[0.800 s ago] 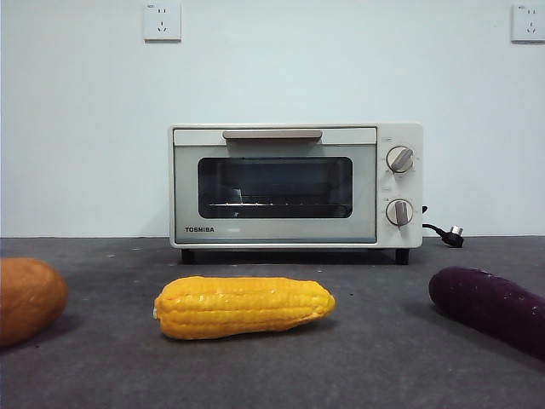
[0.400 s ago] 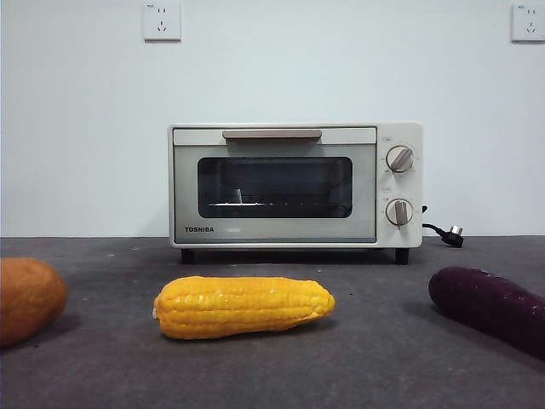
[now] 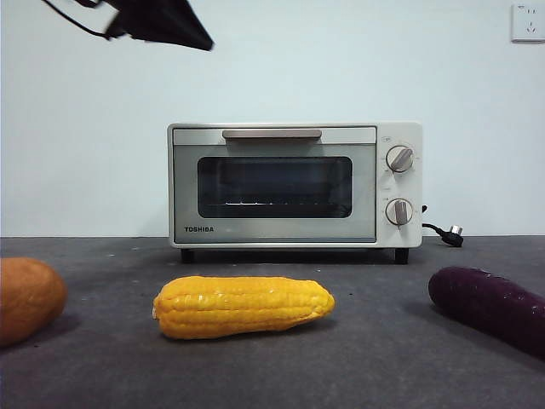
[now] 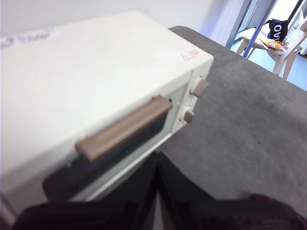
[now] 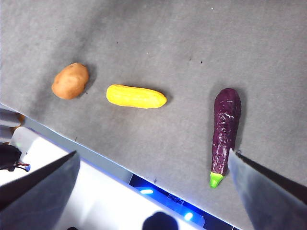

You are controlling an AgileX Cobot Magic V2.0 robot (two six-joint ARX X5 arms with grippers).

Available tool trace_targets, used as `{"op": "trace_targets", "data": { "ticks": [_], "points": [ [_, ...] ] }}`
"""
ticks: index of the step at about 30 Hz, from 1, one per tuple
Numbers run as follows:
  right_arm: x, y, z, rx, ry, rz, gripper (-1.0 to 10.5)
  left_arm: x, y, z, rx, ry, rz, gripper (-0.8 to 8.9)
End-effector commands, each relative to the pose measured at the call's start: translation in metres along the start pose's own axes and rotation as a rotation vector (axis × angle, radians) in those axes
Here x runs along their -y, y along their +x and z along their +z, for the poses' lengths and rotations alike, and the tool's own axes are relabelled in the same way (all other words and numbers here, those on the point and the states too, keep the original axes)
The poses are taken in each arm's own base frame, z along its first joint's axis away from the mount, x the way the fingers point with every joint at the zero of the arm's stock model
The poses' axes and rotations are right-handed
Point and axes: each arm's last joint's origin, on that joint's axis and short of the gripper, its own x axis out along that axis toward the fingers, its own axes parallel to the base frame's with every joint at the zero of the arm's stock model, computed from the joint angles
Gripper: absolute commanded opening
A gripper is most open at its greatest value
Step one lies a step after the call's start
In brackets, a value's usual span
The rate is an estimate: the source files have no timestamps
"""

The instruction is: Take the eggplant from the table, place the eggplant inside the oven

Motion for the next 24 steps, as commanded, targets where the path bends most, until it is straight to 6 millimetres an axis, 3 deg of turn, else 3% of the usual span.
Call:
{"op": "trace_targets", "data": {
  "ticks": [1,13,24],
  "points": [
    [0.0,-0.001,-0.002,-0.016,-0.005,-0.001,5.7,-0.007,0.02,0.009,-0.013,0.036,-0.009,-0.06],
    [0.0,-0.001,-0.002,-0.016,-0.009,-0.005,5.7,-0.025,0.087,0.016,-0.116,0.105,0.042,-0.06],
    [0.0,-0.001,-0.002,-0.015,-0.008,-0.004,5.7,-0.027,0.109,0.001,-0.174,0.182,0.091,-0.06]
  ]
}}
